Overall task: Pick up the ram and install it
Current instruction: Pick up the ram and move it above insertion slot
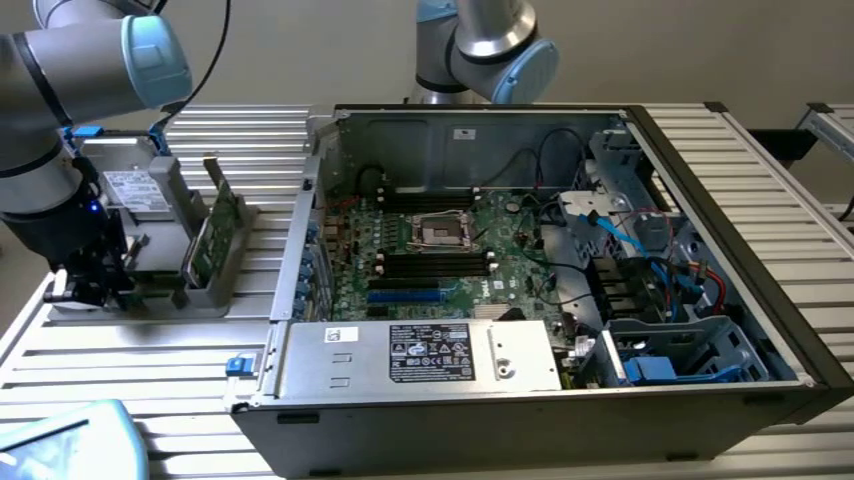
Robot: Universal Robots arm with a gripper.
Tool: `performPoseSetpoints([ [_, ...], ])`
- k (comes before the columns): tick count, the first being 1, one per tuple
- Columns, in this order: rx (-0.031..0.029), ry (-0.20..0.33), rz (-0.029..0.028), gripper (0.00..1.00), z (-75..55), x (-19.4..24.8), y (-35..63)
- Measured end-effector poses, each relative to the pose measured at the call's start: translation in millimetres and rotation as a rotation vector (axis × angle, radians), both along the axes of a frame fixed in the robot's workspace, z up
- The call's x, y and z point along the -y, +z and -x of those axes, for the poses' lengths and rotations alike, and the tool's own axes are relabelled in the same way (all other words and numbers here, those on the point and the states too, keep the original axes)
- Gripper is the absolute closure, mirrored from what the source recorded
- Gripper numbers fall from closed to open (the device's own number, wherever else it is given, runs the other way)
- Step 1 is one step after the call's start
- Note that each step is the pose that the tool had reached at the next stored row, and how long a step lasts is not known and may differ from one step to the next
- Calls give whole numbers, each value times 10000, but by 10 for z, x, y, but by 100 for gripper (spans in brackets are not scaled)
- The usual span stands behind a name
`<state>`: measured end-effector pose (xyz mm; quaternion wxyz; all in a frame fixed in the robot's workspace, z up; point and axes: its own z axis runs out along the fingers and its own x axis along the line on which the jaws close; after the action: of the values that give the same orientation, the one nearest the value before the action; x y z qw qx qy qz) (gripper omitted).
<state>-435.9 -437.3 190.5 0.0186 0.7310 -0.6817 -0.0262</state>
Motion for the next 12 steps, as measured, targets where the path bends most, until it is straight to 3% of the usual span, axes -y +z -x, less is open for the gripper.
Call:
performPoseSetpoints([
  [12,-9,5,19,63,-34,1,-7],
])
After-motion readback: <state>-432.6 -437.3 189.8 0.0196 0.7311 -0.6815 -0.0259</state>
